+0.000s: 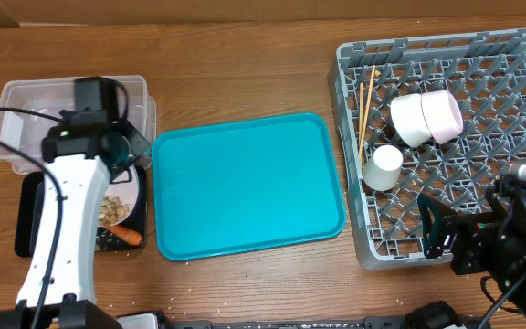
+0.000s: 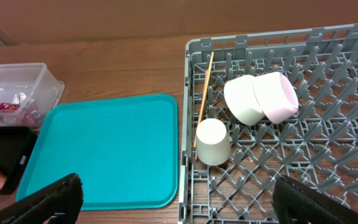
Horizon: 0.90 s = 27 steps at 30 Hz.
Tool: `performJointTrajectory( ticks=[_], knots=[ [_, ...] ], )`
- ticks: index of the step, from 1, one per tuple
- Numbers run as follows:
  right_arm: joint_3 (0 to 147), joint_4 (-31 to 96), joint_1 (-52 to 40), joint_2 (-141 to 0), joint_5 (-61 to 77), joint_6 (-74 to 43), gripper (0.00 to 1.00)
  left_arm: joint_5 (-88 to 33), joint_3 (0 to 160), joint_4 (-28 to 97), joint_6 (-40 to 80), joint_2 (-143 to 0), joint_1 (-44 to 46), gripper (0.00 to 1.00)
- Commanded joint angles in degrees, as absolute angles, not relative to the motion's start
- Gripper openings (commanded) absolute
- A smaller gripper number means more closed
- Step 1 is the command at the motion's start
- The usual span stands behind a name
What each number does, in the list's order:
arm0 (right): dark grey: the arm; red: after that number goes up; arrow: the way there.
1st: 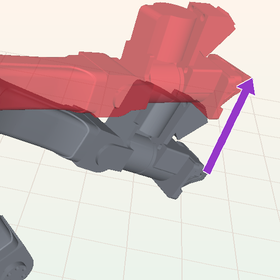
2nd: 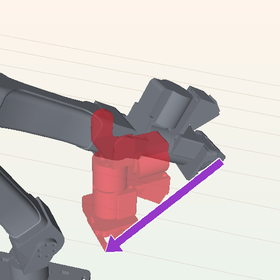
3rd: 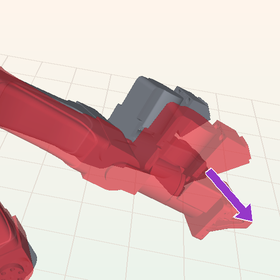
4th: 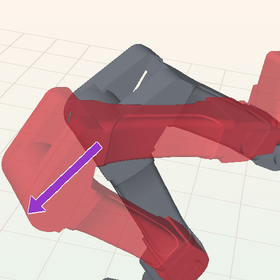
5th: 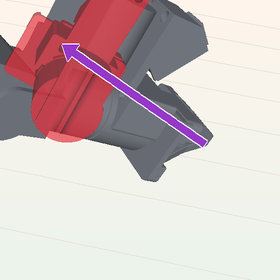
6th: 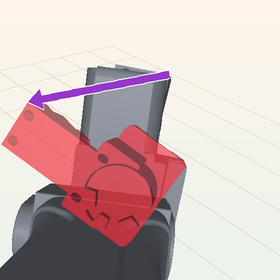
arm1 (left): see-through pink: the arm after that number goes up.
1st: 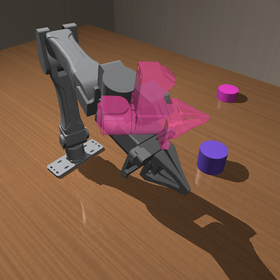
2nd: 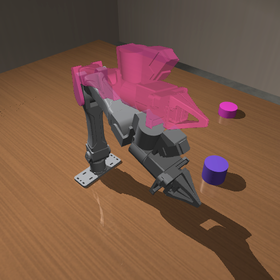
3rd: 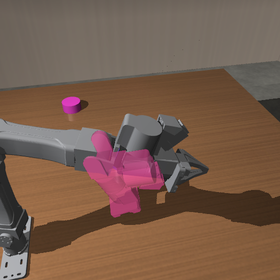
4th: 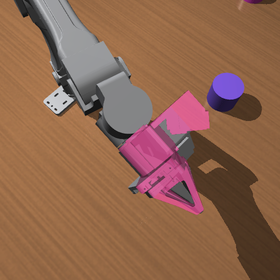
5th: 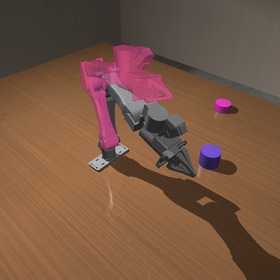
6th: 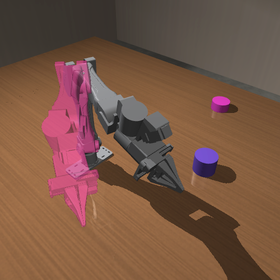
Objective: Sort waste into correct bins and load items into the dishwasher
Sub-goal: 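Tilt the plate to dump peanut shells and rice onto the black tray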
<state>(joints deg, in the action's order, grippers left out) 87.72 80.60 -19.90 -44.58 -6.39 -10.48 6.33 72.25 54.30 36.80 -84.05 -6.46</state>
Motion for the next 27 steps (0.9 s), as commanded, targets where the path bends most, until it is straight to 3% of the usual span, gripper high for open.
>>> performJointTrajectory(
  ticks=[1,14,27],
  knots=[
    [87.7,80.3,-19.8,-44.4,-6.8,-10.3,1.00,0.0,72.4,53.1,31.4,-80.9,-9.7,0.04],
    [87.7,80.3,-19.8,-44.4,-6.8,-10.3,1.00,-14.5,67.1,45.4,27.0,-78.3,-17.3,0.04],
    [87.7,80.3,-19.8,-44.4,-6.8,-10.3,1.00,-15.6,62.8,44.9,26.7,-64.7,-22.9,0.04]
  ],
)
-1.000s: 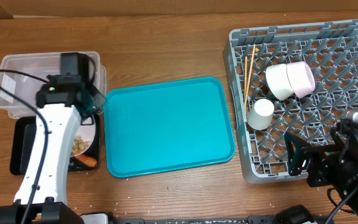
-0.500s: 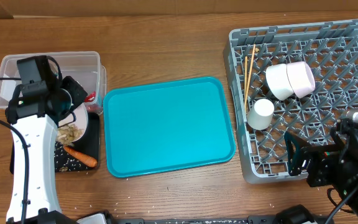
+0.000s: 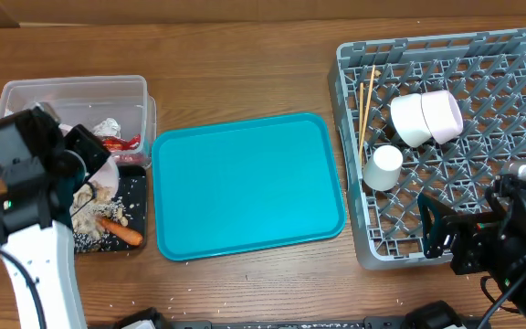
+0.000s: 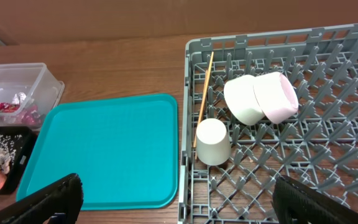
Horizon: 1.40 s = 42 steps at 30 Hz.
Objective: Sort waste into correct bins and load items into the dishwasher
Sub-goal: 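Tilt the plate to dump peanut shells and rice onto the black tray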
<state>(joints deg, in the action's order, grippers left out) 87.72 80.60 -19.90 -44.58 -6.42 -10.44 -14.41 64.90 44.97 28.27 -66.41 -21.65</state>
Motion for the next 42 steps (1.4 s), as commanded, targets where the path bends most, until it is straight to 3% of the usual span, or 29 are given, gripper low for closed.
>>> performJointTrajectory(
  ticks=[1,10,18,33,42],
  knots=[
    [87.7,80.3,-19.8,-44.4,-6.8,-10.3,1.00,-16.5,61.8,44.4,26.1,-64.1,-23.4,0.05],
    [87.7,80.3,-19.8,-44.4,-6.8,-10.3,1.00,-26.0,53.3,37.7,24.6,-60.0,-29.4,0.04],
    [87.7,80.3,-19.8,-44.4,-6.8,-10.3,1.00,-43.0,51.5,36.1,21.1,-59.1,-39.9,0.05],
    [87.7,80.3,-19.8,-44.4,-6.8,-10.3,1.00,-68.4,51.5,45.5,5.8,-59.1,-60.2,0.04],
    [87.7,80.3,-19.8,-44.4,-6.8,-10.3,1.00,-77.8,51.5,46.1,2.7,-59.1,-61.8,0.04]
  ],
)
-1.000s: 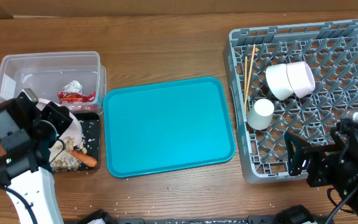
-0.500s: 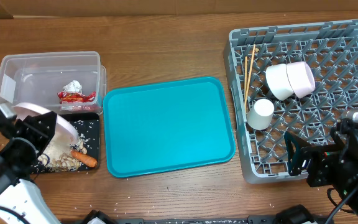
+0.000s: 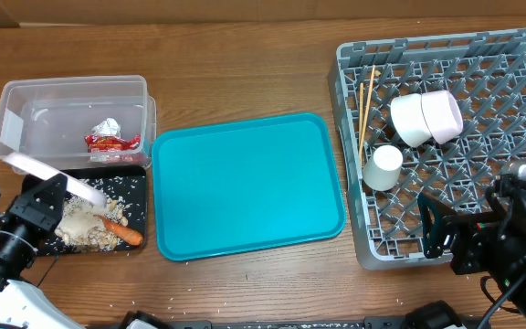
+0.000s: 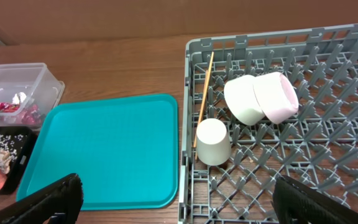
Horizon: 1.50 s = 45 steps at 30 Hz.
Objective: Sort waste into correct bins and load items into the dishwasher
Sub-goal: 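Tilt the plate to dump peanut shells and rice onto the black tray, then swing the emptied plate over to the dish rack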
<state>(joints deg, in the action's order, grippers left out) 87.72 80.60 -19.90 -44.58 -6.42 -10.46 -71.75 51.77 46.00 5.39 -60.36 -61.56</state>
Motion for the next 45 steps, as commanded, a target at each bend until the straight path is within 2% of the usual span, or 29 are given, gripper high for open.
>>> performJointTrajectory(
  ticks=[1,8,11,15,22,25,30,37,45],
  knots=[
    [87.7,80.3,-19.8,-44.4,-6.8,-10.3,1.00,-78.4,51.5,46.1,2.8,-59.1,-61.8,0.04],
    [87.7,80.3,-19.8,-44.4,-6.8,-10.3,1.00,-81.6,51.5,45.3,4.3,-59.1,-55.9,0.04],
    [87.7,80.3,-19.8,-44.4,-6.8,-10.3,1.00,-85.0,51.5,38.1,11.7,-59.1,-49.8,0.04],
    [87.7,80.3,-19.8,-44.4,-6.8,-10.3,1.00,-83.0,51.5,19.4,28.0,-59.1,-35.7,0.04],
    [87.7,80.3,-19.8,-44.4,-6.8,-10.3,1.00,-58.9,51.5,-18.8,50.9,-62.1,-3.0,0.04],
    [87.7,80.3,-19.8,-44.4,-6.8,-10.3,1.00,-49.7,51.5,-31.1,58.6,-67.0,8.2,0.04],
    [87.7,80.3,-19.8,-44.4,-6.8,-10.3,1.00,-45.8,51.8,-44.5,66.1,-78.2,21.7,0.04],
    [87.7,80.3,-19.8,-44.4,-6.8,-10.3,1.00,-42.9,52.0,-52.3,68.4,-91.8,31.7,0.04],
    [87.7,80.3,-19.8,-44.4,-6.8,-10.3,1.00,-36.4,52.0,-55.5,69.3,-98.7,35.1,0.04]
  ],
)
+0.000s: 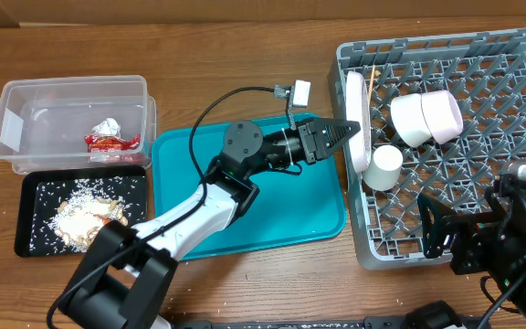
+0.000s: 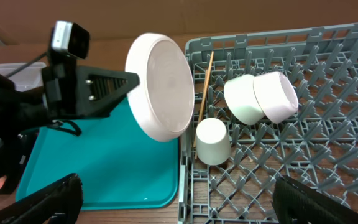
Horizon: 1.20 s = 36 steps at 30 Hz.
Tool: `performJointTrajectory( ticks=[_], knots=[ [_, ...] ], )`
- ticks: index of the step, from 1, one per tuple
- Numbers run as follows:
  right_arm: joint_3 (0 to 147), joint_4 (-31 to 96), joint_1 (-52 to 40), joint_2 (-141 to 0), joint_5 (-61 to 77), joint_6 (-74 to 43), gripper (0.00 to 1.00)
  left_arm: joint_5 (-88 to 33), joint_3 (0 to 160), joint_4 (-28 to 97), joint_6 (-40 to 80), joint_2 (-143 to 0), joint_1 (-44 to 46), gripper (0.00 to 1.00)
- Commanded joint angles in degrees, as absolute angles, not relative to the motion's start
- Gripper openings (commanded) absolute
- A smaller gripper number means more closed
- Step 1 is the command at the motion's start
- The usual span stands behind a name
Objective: Sort waste into correct bins and load items into the dishwasher
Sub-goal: 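Swing the emptied plate over to the dish rack, then set the plate upright in the rack and open the left gripper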
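Observation:
My left gripper reaches across the teal tray and is shut on a white plate. The plate stands on edge at the left rim of the grey dish rack, next to the chopsticks. From the right wrist the plate shows its underside, held above the rack's left edge. In the rack lie a white cup, a white bowl and a pink bowl. My right gripper hangs open over the rack's front left corner with nothing in it.
At the far left a clear bin holds wrappers. Below it a black tray holds rice and food scraps. The left arm lies diagonally over the teal tray. Bare wood surrounds everything.
My left gripper, then at the table's far left beside the black tray with the plate, is now across the teal tray, holding the plate on edge at the rack's left rim. The right arm has not moved.
First my left gripper held the plate with food over the black tray. Then the plate was tilted and food lay in that tray. Later the empty plate was further left, food heaped in the tray. Now the plate is at the rack.

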<state>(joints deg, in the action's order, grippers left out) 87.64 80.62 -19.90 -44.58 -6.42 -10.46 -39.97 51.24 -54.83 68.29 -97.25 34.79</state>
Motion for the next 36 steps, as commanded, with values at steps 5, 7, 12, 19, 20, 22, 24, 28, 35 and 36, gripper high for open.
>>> performJointTrajectory(
  ticks=[5,7,12,19,20,22,24,28,35,36],
  knots=[
    [87.7,80.3,-19.8,-44.4,-6.8,-10.3,1.00,-34.5,52.0,-55.4,69.3,-101.2,35.1,0.04],
    [87.7,80.3,-19.8,-44.4,-6.8,-10.3,1.00,-33.8,52.0,-55.3,69.3,-102.0,35.0,0.04],
    [87.7,80.3,-19.8,-44.4,-6.8,-10.3,1.00,-33.6,52.0,-54.3,68.9,-103.6,34.9,0.40],
    [87.7,80.3,-19.8,-44.4,-6.8,-10.3,1.00,-37.3,52.1,-53.0,68.0,-102.3,32.4,1.00],
    [87.7,80.3,-19.8,-44.4,-6.8,-10.3,1.00,-38.5,52.2,-51.5,67.6,-101.4,31.3,1.00],
    [87.7,80.3,-19.8,-44.4,-6.8,-10.3,1.00,-39.7,52.9,-46.2,66.1,-99.3,29.2,1.00],
    [87.7,80.3,-19.8,-44.4,-6.8,-10.3,1.00,-40.1,54.1,-38.9,62.6,-96.3,27.2,1.00],
    [87.7,80.3,-19.8,-44.4,-6.8,-10.3,1.00,-37.0,58.1,-19.0,52.6,-88.2,24.0,1.00],
    [87.7,80.3,-19.8,-44.4,-6.8,-10.3,1.00,-19.5,72.7,30.0,31.5,-73.6,20.8,1.00],
    [87.7,80.3,-19.8,-44.4,-6.8,-10.3,1.00,-16.5,74.9,35.6,29.3,-72.1,20.6,1.00]
  ],
)
